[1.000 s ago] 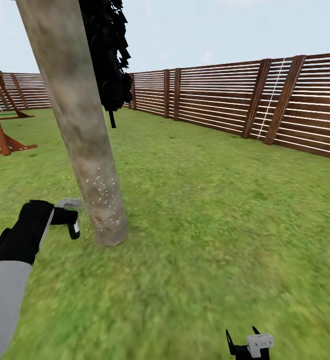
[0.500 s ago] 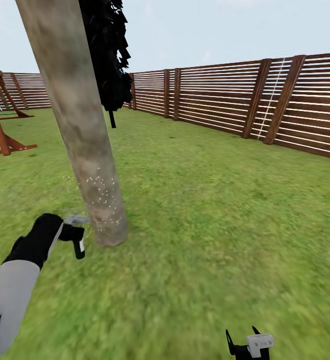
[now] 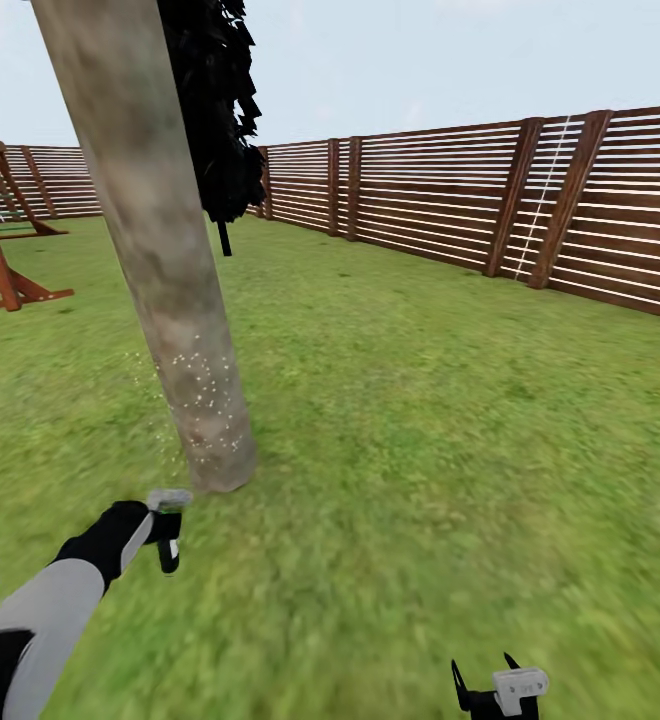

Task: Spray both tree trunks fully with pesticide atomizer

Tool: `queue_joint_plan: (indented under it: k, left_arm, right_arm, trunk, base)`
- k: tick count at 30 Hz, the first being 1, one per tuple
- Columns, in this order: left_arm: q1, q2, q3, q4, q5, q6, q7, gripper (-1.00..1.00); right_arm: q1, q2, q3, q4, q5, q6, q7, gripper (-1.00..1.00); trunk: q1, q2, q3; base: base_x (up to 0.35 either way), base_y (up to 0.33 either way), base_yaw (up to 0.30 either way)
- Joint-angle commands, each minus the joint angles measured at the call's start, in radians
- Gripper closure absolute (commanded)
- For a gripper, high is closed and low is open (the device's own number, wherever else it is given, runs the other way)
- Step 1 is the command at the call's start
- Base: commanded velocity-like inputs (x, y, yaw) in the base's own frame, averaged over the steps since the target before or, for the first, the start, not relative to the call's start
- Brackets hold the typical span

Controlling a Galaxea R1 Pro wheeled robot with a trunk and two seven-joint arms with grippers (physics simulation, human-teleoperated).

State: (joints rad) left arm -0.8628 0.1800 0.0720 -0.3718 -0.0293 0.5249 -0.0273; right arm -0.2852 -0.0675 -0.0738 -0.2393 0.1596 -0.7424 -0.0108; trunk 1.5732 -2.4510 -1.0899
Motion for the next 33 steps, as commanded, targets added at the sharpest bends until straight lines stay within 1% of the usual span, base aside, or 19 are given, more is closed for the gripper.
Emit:
queue_joint_plan:
  k: [1, 2, 3, 4, 6, 10, 11, 13, 16, 19, 22, 30, 33]
  left_arm:
    - [0.010, -0.003, 0.000, 0.002, 0.009, -0.003, 0.000, 1.00]
    - [0.019, -0.005, 0.000, 0.006, 0.023, -0.015, 0.001, 1.00]
    - [0.035, -0.007, 0.000, 0.029, 0.046, -0.055, 0.009, 1.00]
    - [0.042, -0.006, 0.000, 0.043, 0.057, -0.076, 0.008, 1.00]
    - [0.046, -0.008, -0.001, 0.048, 0.061, -0.085, 0.001, 1.00]
    - [0.048, -0.039, -0.001, 0.049, 0.063, -0.092, -0.002, 1.00]
    - [0.049, -0.050, -0.001, 0.049, 0.063, -0.093, 0.002, 1.00]
    - [0.050, -0.059, -0.001, 0.050, 0.063, -0.095, 0.005, 1.00]
    - [0.050, -0.060, -0.002, 0.049, 0.063, -0.096, 0.008, 1.00]
    - [0.050, -0.060, -0.002, 0.050, 0.059, -0.125, 0.013, 1.00]
    - [0.050, -0.060, -0.003, 0.050, 0.059, -0.129, 0.013, 1.00]
    - [0.050, -0.060, -0.003, 0.050, 0.052, -0.129, 0.014, 1.00]
    - [0.050, -0.059, -0.003, 0.050, 0.050, -0.129, 0.015, 1.00]
  right_arm:
    - [0.000, 0.000, 0.000, 0.000, 0.000, 0.000, 0.000, -1.00]
    - [0.000, 0.000, 0.000, 0.000, 0.000, 0.000, 0.000, -1.00]
    - [0.000, 0.000, 0.000, 0.000, 0.000, 0.000, 0.000, -1.00]
    - [0.000, 0.001, 0.000, 0.000, 0.000, 0.000, -0.001, -1.00]
    - [0.000, 0.001, 0.000, -0.001, -0.001, 0.000, -0.001, -1.00]
    - [0.000, 0.001, 0.000, -0.001, -0.002, 0.000, -0.001, -1.00]
    - [0.000, 0.001, -0.001, -0.001, -0.002, 0.000, -0.001, -1.00]
    - [0.000, 0.000, -0.001, 0.000, -0.002, 0.000, -0.001, -1.00]
    - [0.000, 0.001, 0.000, 0.000, -0.002, 0.000, -0.001, -1.00]
    - [0.000, 0.001, 0.000, 0.000, -0.001, 0.000, -0.001, -1.00]
    - [0.000, 0.001, 0.000, 0.000, -0.001, 0.000, -0.001, -1.00]
    - [0.000, 0.002, 0.000, 0.000, -0.001, 0.000, -0.001, -1.00]
    - [0.000, 0.001, 0.000, 0.000, -0.001, 0.000, -0.001, -1.00]
  trunk:
    - [0.000, 0.000, 0.000]
    - [0.000, 0.000, 0.000]
    - [0.000, 0.000, 0.000]
    - [0.000, 0.000, 0.000]
    - [0.000, 0.000, 0.000]
    - [0.000, 0.000, 0.000]
    - [0.000, 0.000, 0.000]
    - [0.000, 0.000, 0.000]
    - [0.000, 0.000, 0.000]
    - [0.000, 0.000, 0.000]
    - [0.000, 0.000, 0.000]
    - [0.000, 0.000, 0.000]
    - [0.000, 0.000, 0.000]
  base:
    - [0.136, -0.078, 0.000]
    - [0.218, -0.081, 0.000]
    - [0.298, -0.027, 0.000]
    - [0.324, -0.024, 0.000]
    - [0.312, -0.087, 0.002]
    - [0.120, -0.225, 0.167]
    - [0.010, -0.269, 0.242]
    - [0.003, -0.271, 0.088]
    - [0.000, -0.272, 0.009]
    - [0.000, -0.273, 0.001]
    - [0.000, -0.273, 0.010]
    - [0.026, -0.272, 0.231]
    - [0.096, -0.272, 0.115]
